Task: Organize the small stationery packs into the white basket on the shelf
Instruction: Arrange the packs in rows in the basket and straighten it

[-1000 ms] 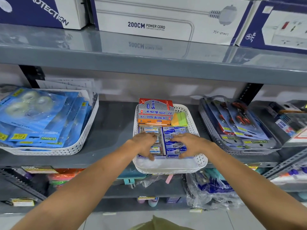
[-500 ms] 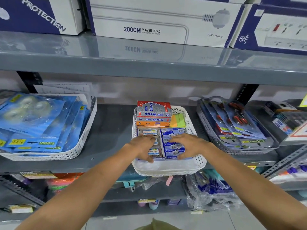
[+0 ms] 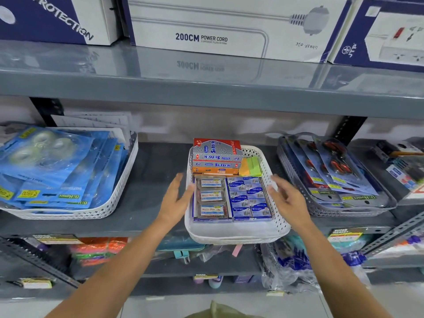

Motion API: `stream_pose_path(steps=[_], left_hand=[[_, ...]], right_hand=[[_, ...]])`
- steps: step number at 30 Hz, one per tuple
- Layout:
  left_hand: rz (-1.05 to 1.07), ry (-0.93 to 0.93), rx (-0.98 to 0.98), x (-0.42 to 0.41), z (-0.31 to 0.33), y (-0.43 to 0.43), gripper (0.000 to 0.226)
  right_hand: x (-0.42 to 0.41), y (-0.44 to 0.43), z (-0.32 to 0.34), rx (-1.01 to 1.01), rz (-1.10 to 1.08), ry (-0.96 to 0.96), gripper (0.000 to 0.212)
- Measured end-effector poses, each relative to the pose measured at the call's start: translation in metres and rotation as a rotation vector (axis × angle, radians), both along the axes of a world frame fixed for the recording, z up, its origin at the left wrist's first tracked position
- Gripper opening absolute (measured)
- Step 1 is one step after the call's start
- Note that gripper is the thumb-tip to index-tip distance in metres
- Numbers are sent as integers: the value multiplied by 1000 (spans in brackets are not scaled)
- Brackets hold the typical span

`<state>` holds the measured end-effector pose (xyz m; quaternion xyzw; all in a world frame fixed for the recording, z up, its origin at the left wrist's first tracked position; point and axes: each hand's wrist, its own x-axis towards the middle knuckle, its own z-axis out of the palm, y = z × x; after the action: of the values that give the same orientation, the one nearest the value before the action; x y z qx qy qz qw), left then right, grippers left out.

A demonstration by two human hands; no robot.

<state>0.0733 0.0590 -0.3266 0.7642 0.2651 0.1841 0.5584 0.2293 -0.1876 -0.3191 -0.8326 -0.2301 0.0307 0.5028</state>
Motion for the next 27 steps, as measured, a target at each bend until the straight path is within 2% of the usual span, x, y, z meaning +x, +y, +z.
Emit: stream_pose_path(steps=[1,3,4,7,8,11,12,14,17,27], left_hand=[[37,4,-162,-3,-8,-1,60],[65,-14,-338,-6,-24,-3,66],[65,-21,-377,-7,-33,-4,69],[58,-72,-503,-5,-41,-13,48],[51,-85,-564,-3,-44,-14,47],[38,-122,-717,0,-46,-17,52],[33,-127,-735,1,-49,-17,51],[51,-123,-730,4,-52,-15,46],[34,-140,-748,10,-51,-14,42],[88,-184,-789,38,-44,3,37]], right_hand=[[-1,-2,1,56,-54,31,37],[-1,-5,0,136,-131,142,39],[-3,-6,-3,148,-149,213,39],[-5,-6,-20,185,-143,431,31],[-9,-4,-17,197,-154,497,31],[-3,-3,-23,185,-154,589,49],[-1,-2,-22,172,-165,596,51],[5,-1,-23,164,-189,595,39],[15,1,-27,128,-214,587,47],[47,27,-26,98,-195,558,46]])
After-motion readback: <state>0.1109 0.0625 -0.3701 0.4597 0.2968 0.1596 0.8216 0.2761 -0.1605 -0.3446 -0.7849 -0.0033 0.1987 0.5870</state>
